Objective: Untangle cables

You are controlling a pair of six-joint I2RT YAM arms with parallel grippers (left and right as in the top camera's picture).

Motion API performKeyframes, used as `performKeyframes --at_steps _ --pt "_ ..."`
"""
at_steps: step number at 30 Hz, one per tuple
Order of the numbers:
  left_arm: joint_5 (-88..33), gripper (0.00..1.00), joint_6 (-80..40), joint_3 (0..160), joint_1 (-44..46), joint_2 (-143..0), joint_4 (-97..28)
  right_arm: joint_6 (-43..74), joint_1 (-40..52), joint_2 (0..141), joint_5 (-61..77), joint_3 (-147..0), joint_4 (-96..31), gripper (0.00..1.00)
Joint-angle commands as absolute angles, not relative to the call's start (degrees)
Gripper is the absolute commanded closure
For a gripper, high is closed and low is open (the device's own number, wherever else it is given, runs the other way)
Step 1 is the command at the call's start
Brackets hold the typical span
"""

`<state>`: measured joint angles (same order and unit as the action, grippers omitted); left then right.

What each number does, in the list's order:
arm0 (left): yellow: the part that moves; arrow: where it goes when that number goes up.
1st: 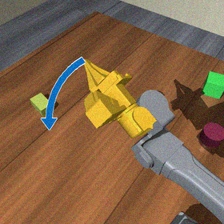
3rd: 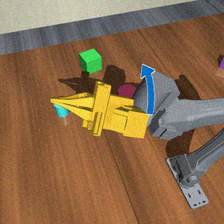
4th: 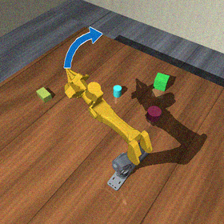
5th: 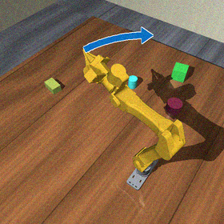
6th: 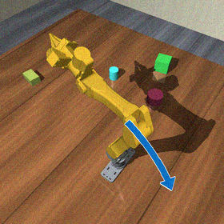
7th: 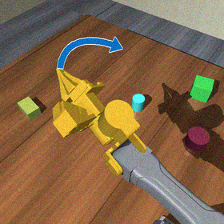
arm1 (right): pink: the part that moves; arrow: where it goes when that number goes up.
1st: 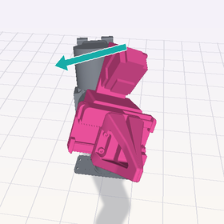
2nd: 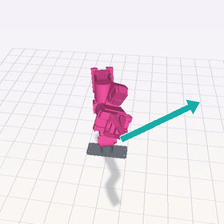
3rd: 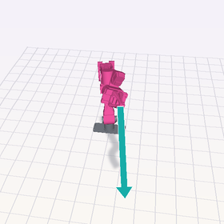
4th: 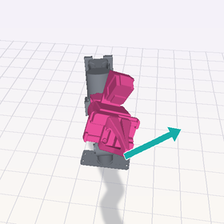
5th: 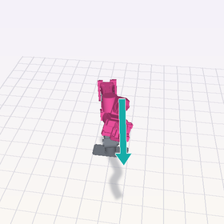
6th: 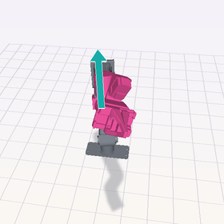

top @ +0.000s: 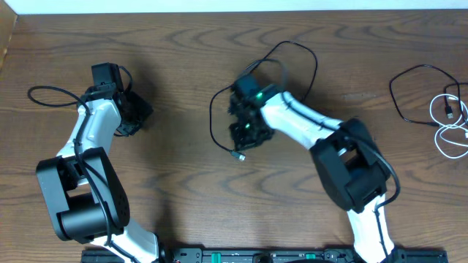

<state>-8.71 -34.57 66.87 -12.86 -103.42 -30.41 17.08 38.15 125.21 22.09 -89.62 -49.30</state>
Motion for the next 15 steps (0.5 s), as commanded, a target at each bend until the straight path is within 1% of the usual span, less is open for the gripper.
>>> performKeyframes --at_steps 1,7,12,15 --pt "-8.60 0.57 -34.85 66.54 -12.78 -103.79 -30.59 17.93 36.95 126.52 19.42 -92.38 -51.53 0.80" --pt "-8.60 0.57 -34.85 66.54 -12.78 -103.79 -30.59 16.45 30.04 125.56 15.25 -102.04 -58.48 0.66" --pt "-8.60 0.57 -34.85 66.54 -12.78 -103.79 -30.59 16.82 22.65 125.58 14.09 -104.62 -58.04 0.45" --pt "-8.60 0.57 -34.85 66.54 -12.78 -103.79 -30.59 19.14 18.55 125.64 8.91 -104.25 -57.87 0.34"
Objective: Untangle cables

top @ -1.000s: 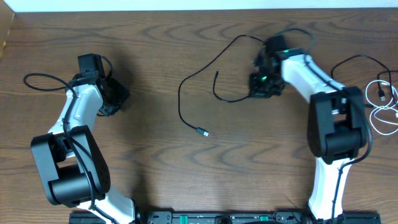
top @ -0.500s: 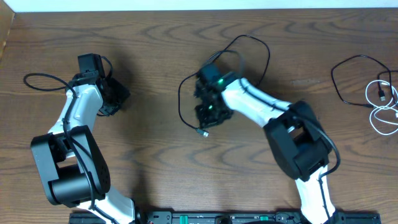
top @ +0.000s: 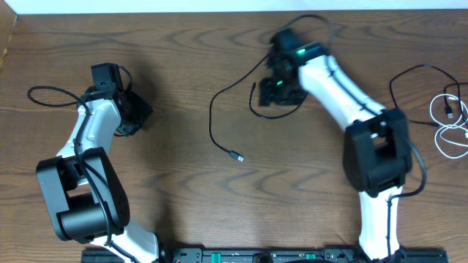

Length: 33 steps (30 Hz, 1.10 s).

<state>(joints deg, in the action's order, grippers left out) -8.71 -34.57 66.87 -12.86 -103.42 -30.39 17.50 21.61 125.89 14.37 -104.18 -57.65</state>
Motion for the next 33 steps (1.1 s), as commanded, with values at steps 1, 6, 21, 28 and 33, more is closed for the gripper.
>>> performKeyframes --at_steps 1,6,21,28,33 --pt "-8.60 0.57 -34.85 66.54 -12.78 -103.79 -30.59 19.79 17.26 125.67 7.09 -104.05 -57.89 0.33" --pt "-8.60 0.58 -34.87 66.54 -12.78 -103.79 -30.59 21.78 13.26 125.71 5.93 -101.60 -56.12 0.33" --pt "-8.60 0.57 -34.85 66.54 -12.78 -103.79 -30.61 26.74 12.73 125.73 5.96 -86.98 -34.00 0.77" --pt "-8.60 0.57 -34.85 66.54 -12.78 -103.79 -30.59 26.74 14.24 125.73 6.76 -86.98 -35.99 0.99" --pt "-8.60 0.57 -34.85 66.54 -12.78 -103.79 -30.59 26.79 16.75 125.73 7.49 -86.94 -38.37 0.99"
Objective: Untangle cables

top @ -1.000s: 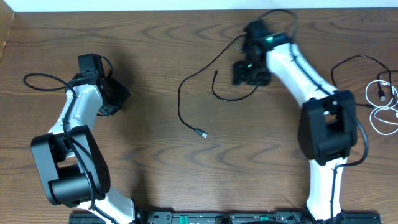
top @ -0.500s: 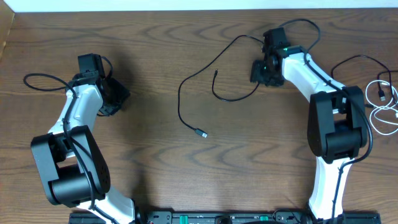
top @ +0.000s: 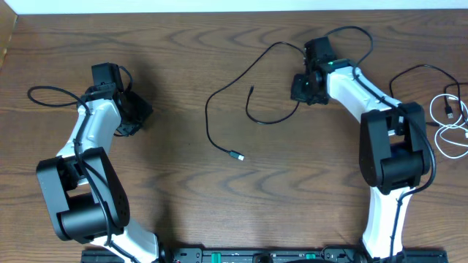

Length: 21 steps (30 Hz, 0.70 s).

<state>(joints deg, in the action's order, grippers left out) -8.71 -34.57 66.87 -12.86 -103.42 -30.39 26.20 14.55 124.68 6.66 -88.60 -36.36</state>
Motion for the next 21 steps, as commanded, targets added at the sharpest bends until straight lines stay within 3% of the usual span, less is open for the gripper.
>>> performKeyframes --at_steps 1,21 --pt "-8.60 0.57 -34.85 66.54 -12.78 -103.79 -30.59 26.76 17.67 125.73 7.51 -86.94 -39.40 0.99" --pt "-8.60 0.57 -34.85 66.54 -12.78 -103.79 -30.59 23.68 35.68 125.03 16.23 -87.68 -49.19 0.99"
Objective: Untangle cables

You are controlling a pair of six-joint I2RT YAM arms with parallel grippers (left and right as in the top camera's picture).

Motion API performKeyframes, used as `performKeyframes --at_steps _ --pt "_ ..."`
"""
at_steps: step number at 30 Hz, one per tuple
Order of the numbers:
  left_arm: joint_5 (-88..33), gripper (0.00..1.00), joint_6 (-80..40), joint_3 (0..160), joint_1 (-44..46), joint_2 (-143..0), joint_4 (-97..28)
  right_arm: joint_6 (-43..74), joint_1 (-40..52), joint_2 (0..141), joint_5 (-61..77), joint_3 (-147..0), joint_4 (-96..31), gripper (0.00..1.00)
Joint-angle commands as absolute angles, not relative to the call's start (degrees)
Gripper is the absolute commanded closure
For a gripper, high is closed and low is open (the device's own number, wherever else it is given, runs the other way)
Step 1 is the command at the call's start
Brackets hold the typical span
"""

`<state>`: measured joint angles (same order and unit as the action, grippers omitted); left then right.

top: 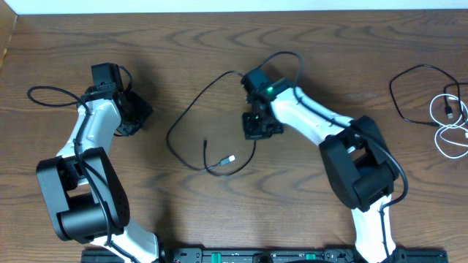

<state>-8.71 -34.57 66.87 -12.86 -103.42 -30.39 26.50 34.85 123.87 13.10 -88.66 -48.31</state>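
A thin black cable [186, 102] lies in a loose loop left of the table's middle, with its connector end [231, 157] and a second end [207, 146] inside the loop. One strand climbs from the loop's right side into my right gripper [262, 126], which points down and is shut on the black cable. Another arc of cable [292, 57] curls behind that wrist. My left gripper [136, 114] rests far to the left, away from the cable. Its fingers are a dark mass and their gap cannot be made out.
At the right edge lie another black cable [401, 91] in an open loop and a coiled white cable [453, 131]. A dark cable [44, 91] loops off the left arm at the far left. The arm bases stand along the front edge.
My right gripper moved from the back right down and to the left, toward the table's middle. The black cable came with it and now forms a rounder loop further left. The left arm did not move.
My right gripper was first at the centre, over the bunched black cable. It then stood further back and right with the cable trailing out, then further right with the cable stretched wide. Now it is back near the centre, the cable loosely looped on its left.
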Motion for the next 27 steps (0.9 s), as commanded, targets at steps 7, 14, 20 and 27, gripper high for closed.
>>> performKeyframes --at_steps 7,14,20,27 --pt "-8.60 0.57 -34.85 66.54 -12.78 -103.79 -30.59 13.82 32.86 122.08 18.26 -98.89 -58.24 0.70" --pt "-8.60 0.57 -34.85 66.54 -12.78 -103.79 -30.59 2.81 31.57 122.23 14.90 -101.45 -48.18 0.48" --pt "-8.60 0.57 -34.85 66.54 -12.78 -103.79 -30.59 0.60 31.64 122.67 5.23 -101.41 -43.09 0.46" --pt "-8.60 0.57 -34.85 66.54 -12.78 -103.79 -30.59 -0.51 31.79 125.01 5.32 -101.41 -39.55 0.43"
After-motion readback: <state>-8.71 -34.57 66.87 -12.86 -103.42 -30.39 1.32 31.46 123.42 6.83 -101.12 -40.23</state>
